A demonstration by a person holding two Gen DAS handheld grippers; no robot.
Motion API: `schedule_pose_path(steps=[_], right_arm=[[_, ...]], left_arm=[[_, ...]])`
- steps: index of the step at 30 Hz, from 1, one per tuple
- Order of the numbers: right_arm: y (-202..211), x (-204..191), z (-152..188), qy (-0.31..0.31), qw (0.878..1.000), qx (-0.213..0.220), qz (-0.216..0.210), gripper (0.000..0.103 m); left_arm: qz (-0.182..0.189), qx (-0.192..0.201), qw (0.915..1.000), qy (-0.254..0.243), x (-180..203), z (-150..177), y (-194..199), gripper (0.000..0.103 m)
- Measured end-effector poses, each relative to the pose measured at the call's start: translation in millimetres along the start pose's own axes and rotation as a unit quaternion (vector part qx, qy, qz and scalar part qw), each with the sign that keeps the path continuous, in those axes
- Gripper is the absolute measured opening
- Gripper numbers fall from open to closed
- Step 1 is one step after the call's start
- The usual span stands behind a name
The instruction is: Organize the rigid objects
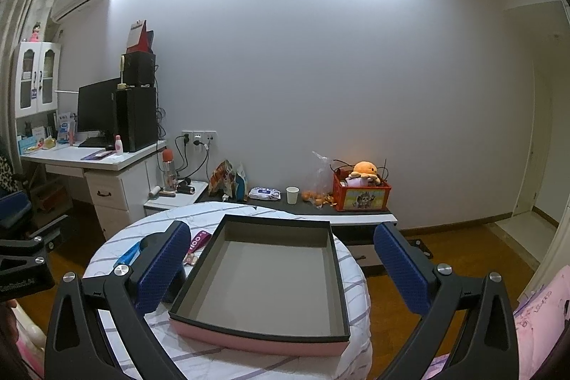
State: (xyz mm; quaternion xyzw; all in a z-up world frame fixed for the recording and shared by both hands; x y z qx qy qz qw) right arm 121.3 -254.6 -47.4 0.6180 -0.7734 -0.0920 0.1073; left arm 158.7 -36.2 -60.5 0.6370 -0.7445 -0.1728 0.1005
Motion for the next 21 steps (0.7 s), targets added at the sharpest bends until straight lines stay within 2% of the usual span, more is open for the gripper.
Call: schedule_pose_path(steps=[12, 21], right_arm=[[-9.9, 1.7, 4.6, -0.003, 1.000, -0.013, 0.000, 0.103], [-22.7, 4.5, 9.1, -0.004, 1.000, -0.026, 0.001, 0.103]], left_arm=[[-0.004, -0.005, 1.0000, 0.005, -0.3, 0.7, -8.6, 0.103], [0.015, -0.006, 0.9995, 0.028, -2.4, -1.7, -16.2, 0.103]])
Point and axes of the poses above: each gripper's, at about its wrist camera, not at the fingertips, and y roughly against the way its jaws point, x to its right, z to its underside, the point moved 7 cm from there along -y, roughly the way its jaws point, and after that the axes turned 2 degrees about z, right-handed, at the moved point
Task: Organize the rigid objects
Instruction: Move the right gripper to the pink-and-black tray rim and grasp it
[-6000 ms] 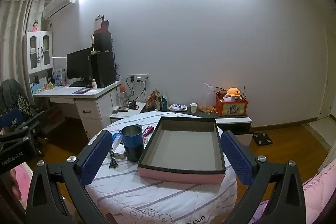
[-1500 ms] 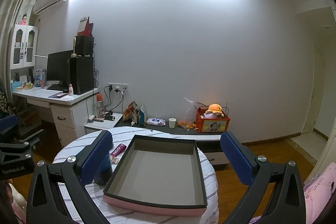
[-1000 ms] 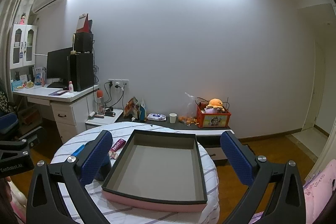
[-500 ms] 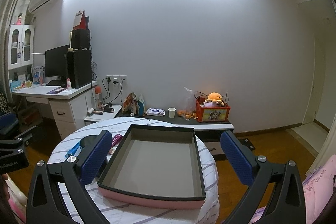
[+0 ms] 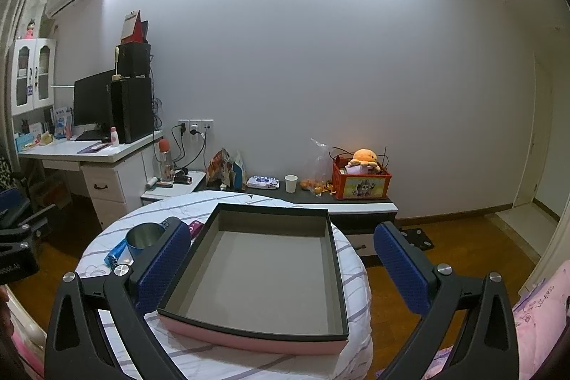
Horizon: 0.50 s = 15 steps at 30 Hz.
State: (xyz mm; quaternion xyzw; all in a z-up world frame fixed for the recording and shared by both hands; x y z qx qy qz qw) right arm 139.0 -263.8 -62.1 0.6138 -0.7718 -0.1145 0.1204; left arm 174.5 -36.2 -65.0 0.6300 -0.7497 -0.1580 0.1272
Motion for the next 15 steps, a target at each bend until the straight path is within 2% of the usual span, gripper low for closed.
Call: schedule_pose_path(steps=[5, 10, 15], right_arm=[[-9.0, -0.2, 2.8, 0.002, 1.000, -0.009, 0.001, 0.103], [-22.8, 6.4, 11.4, 0.000, 1.000, -0.025, 0.003, 0.103], [-47.8, 20.6, 25.4, -0.005, 0.998, -0.056, 0.017, 0.103]], left_arm=[[-0.004, -0.007, 1.0000, 0.006, -5.4, 2.4, -10.5, 0.103], [-0.029, -0.022, 0.9993, 0.004, -18.2, 9.5, -25.4, 0.103], [-0.039, -0.035, 0.9986, 0.012, -29.6, 17.3, -40.6, 0.103]])
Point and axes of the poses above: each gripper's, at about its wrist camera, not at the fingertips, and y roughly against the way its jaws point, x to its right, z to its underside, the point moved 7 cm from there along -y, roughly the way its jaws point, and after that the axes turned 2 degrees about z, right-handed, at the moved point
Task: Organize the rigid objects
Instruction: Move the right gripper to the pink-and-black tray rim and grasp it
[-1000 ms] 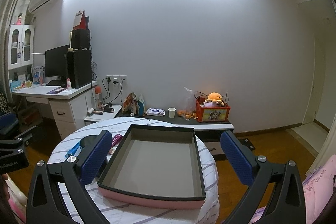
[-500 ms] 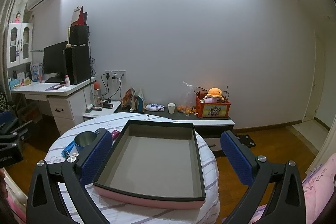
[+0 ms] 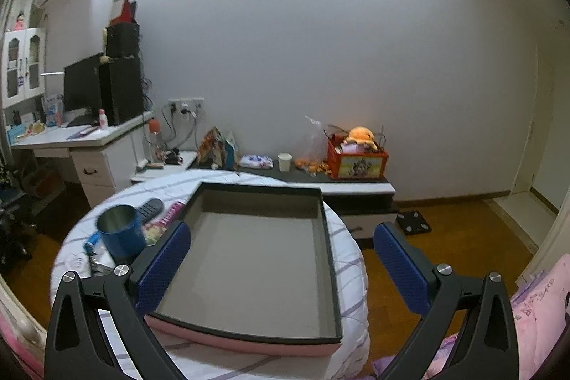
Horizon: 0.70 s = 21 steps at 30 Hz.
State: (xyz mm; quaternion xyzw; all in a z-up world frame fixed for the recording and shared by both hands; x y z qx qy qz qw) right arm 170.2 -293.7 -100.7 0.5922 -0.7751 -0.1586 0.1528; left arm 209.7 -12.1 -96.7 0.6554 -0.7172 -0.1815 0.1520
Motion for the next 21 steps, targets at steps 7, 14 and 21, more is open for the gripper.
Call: schedule_pose_path(steps=[7, 14, 21], right_arm=[[-49.7, 28.9, 24.2, -0.007, 0.997, -0.071, 0.027, 0.103], [-90.6, 32.2, 45.8, -0.003, 0.991, -0.135, -0.003, 0.103], [-112.1, 34.6, 60.5, -0.010, 0.984, -0.175, -0.027, 0.101]], left_arm=[[0.030, -0.014, 0.9991, 0.028, -4.5, 7.4, -23.9, 0.103], [0.044, -0.033, 0.9983, 0.019, 1.7, 15.9, -42.1, 0.103], [0.046, -0.053, 0.9975, 0.006, 8.2, 24.4, -57.5, 0.103]])
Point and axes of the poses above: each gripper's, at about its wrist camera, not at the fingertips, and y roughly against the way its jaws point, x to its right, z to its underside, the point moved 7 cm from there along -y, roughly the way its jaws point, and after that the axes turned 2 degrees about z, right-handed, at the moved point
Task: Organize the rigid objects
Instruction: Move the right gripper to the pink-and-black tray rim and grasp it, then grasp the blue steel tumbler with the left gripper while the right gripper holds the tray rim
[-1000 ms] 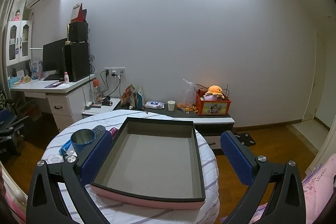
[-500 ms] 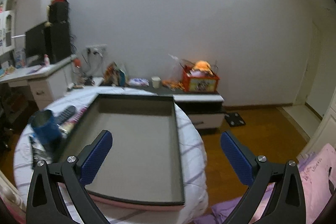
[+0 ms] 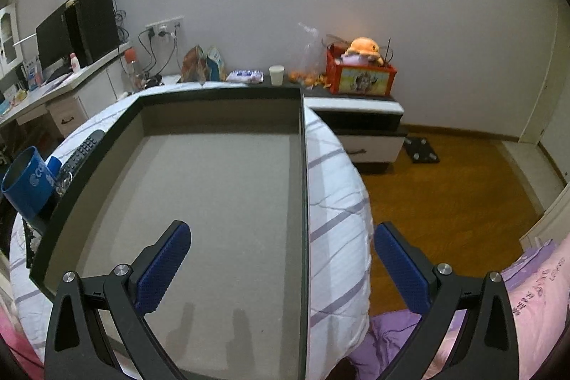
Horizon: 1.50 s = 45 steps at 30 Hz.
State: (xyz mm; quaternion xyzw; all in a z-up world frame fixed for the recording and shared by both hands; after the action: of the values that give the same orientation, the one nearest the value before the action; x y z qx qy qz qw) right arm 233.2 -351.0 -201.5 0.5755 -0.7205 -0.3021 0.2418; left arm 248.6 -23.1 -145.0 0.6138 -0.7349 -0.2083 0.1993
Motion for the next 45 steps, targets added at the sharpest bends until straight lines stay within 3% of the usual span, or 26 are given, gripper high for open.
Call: schedule_pose_path(steps=[5, 8, 13, 15, 17, 21, 35, 43, 44, 45], right_arm=[[-10.4, -2.3, 5.0, 0.007, 1.000, -0.025, -0.014, 0.091], [-15.9, 1.0, 9.0, 0.005, 0.999, -0.043, -0.019, 0.051], [-16.9, 3.9, 14.5, 0.013, 0.998, -0.055, -0.016, 0.039], [-15.8, 9.2, 14.4, 0.009, 0.998, -0.057, -0.011, 0.024], [-14.3, 14.1, 14.3, 0.005, 0.998, -0.058, -0.015, 0.017], [-16.4, 17.0, 17.1, 0.008, 0.997, -0.068, -0.022, 0.011], [-17.2, 14.2, 19.8, 0.009, 0.997, -0.075, -0.027, 0.010], [-17.5, 14.8, 20.1, 0.011, 0.997, -0.075, -0.027, 0.010], [-17.6, 14.9, 20.1, 0.011, 0.997, -0.075, -0.028, 0.010], [-17.6, 14.6, 20.1, 0.011, 0.997, -0.075, -0.028, 0.010]], left_arm=[[-0.003, -0.016, 0.9997, -0.016, 11.3, 5.4, -15.6, 0.103], [0.006, -0.025, 0.9995, -0.020, 19.6, 7.6, -23.2, 0.103], [0.010, -0.034, 0.9986, -0.040, 35.9, 9.5, -33.8, 0.103], [0.012, -0.036, 0.9983, -0.044, 40.2, 9.9, -36.2, 0.103], [0.016, -0.038, 0.9979, -0.050, 46.3, 10.2, -39.1, 0.103], [0.017, -0.045, 0.9969, -0.063, 56.8, 11.2, -48.9, 0.103], [-0.002, -0.056, 0.9955, -0.077, 66.4, 5.6, -79.1, 0.103], [0.021, -0.070, 0.9941, -0.081, 77.6, 9.0, -90.4, 0.103], [0.019, -0.072, 0.9940, -0.081, 77.5, 9.8, -92.7, 0.102], [0.016, -0.073, 0.9939, -0.081, 77.1, 10.5, -95.0, 0.095]])
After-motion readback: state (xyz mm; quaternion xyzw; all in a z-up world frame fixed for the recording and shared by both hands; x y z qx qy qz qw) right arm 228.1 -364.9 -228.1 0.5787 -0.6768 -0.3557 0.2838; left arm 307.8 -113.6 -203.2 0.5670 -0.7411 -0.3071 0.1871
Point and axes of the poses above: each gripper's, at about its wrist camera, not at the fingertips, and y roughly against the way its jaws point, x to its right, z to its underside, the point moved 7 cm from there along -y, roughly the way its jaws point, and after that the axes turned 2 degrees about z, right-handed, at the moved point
